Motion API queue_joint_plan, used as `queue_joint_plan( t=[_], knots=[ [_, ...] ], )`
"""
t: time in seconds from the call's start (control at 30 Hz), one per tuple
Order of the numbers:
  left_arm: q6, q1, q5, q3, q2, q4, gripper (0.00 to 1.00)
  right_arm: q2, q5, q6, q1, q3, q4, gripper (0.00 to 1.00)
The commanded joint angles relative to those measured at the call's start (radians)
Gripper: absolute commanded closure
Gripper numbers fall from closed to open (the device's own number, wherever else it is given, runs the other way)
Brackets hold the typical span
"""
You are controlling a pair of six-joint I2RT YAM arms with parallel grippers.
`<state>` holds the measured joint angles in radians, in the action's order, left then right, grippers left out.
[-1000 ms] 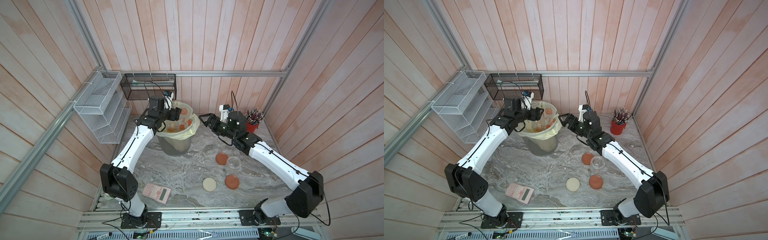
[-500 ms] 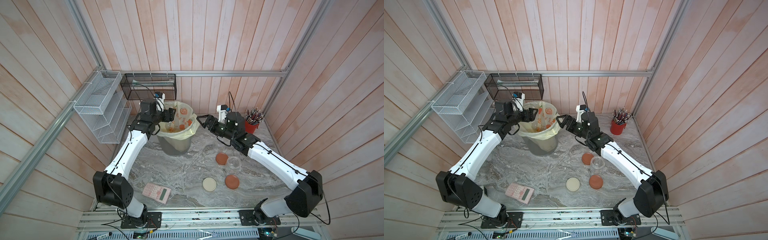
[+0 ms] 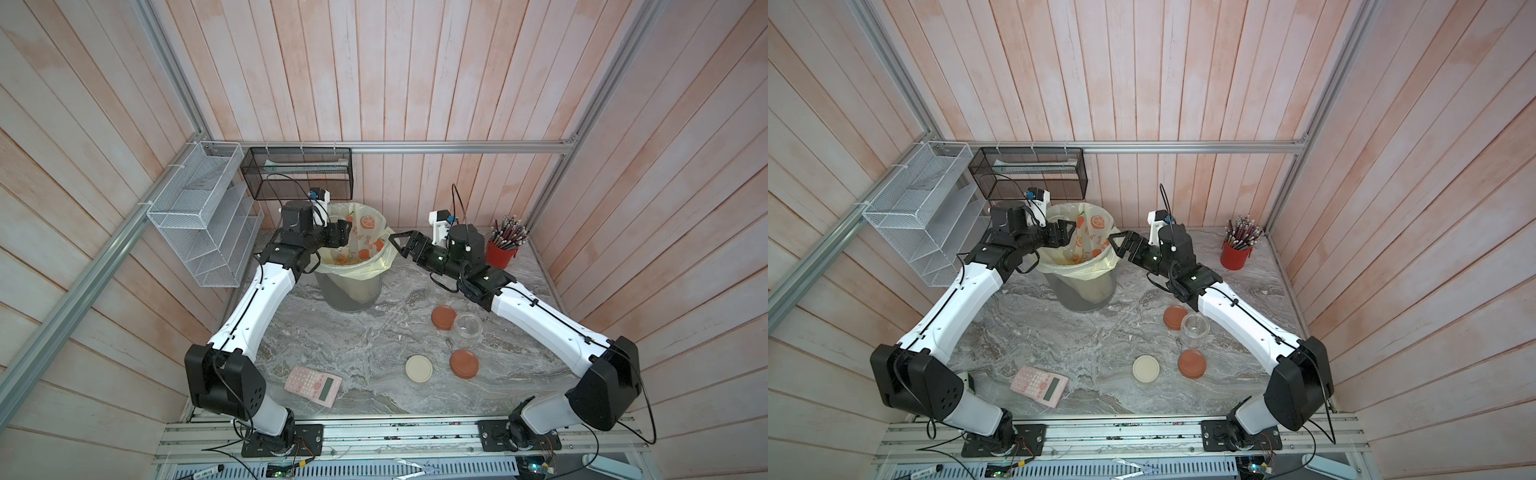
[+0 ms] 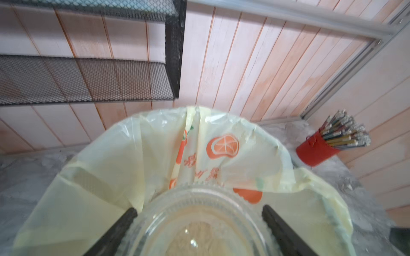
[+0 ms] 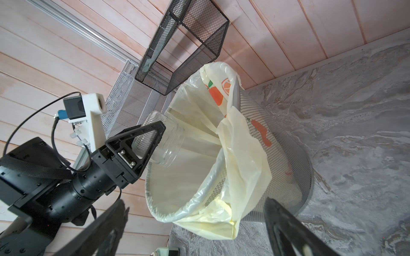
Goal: Empty expired oatmeal from jars
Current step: Pour the expired oatmeal into the trash bin.
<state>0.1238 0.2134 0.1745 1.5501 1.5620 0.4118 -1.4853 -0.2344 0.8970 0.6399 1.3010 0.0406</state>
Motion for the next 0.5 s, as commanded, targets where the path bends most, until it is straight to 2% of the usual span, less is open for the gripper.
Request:
queue_joint_plan(
  t=[0.0, 0.03, 0.07, 0.1, 0.13, 0.2, 0.23, 0.3, 0.33, 0.37, 0.4, 0.43, 0.47],
  knots=[
    [-0.018, -0.005, 0.013, 0.088, 0.014, 0.05, 0.97, -0.009, -0.008, -0.016, 0.007, 0.032, 0.013, 0.02],
    [-0.03, 0.007, 0.027, 0.018, -0.004, -0.03, 0.92, -0.007, 0.001, -0.016, 0.01, 0.031, 0.017, 0.02],
    [-0.035, 0.019, -0.033, 0.012, -0.004, -0.046, 0.91, -0.007, 0.0, -0.011, 0.01, 0.025, 0.025, 0.02],
    [-0.035, 0.022, -0.06, 0.045, 0.006, -0.006, 0.94, -0.007, -0.003, -0.009, 0.009, 0.027, 0.024, 0.02],
    [-0.03, 0.02, -0.061, 0.068, 0.008, 0.02, 0.96, -0.005, -0.005, -0.012, 0.013, 0.029, 0.02, 0.02],
    [-0.04, 0.024, -0.07, 0.013, -0.008, -0.062, 0.9, 0.008, 0.009, -0.015, 0.019, 0.016, 0.022, 0.02],
    [-0.04, 0.024, -0.08, 0.043, 0.017, -0.067, 0.91, 0.013, 0.017, -0.011, 0.019, 0.005, 0.032, 0.02],
    [-0.031, 0.027, -0.047, 0.174, 0.089, 0.09, 0.98, 0.007, 0.013, -0.011, 0.017, 0.009, 0.031, 0.02],
    [-0.011, 0.033, -0.014, 0.161, 0.079, 0.112, 1.0, 0.004, 0.007, -0.022, 0.019, 0.019, 0.02, 0.02],
    [-0.007, 0.034, 0.013, 0.065, 0.023, 0.035, 1.0, 0.006, 0.007, -0.026, 0.02, 0.02, 0.02, 0.02],
    [0.004, 0.027, -0.007, -0.051, -0.033, -0.105, 0.93, 0.011, 0.01, -0.024, 0.022, 0.011, 0.027, 0.02],
    [0.047, -0.005, -0.021, -0.102, -0.053, -0.202, 0.87, 0.019, 0.018, -0.017, 0.024, -0.003, 0.045, 0.02],
    [0.086, -0.049, 0.063, -0.011, -0.005, -0.14, 0.94, 0.023, 0.02, -0.008, 0.024, -0.012, 0.056, 0.02]
  ],
)
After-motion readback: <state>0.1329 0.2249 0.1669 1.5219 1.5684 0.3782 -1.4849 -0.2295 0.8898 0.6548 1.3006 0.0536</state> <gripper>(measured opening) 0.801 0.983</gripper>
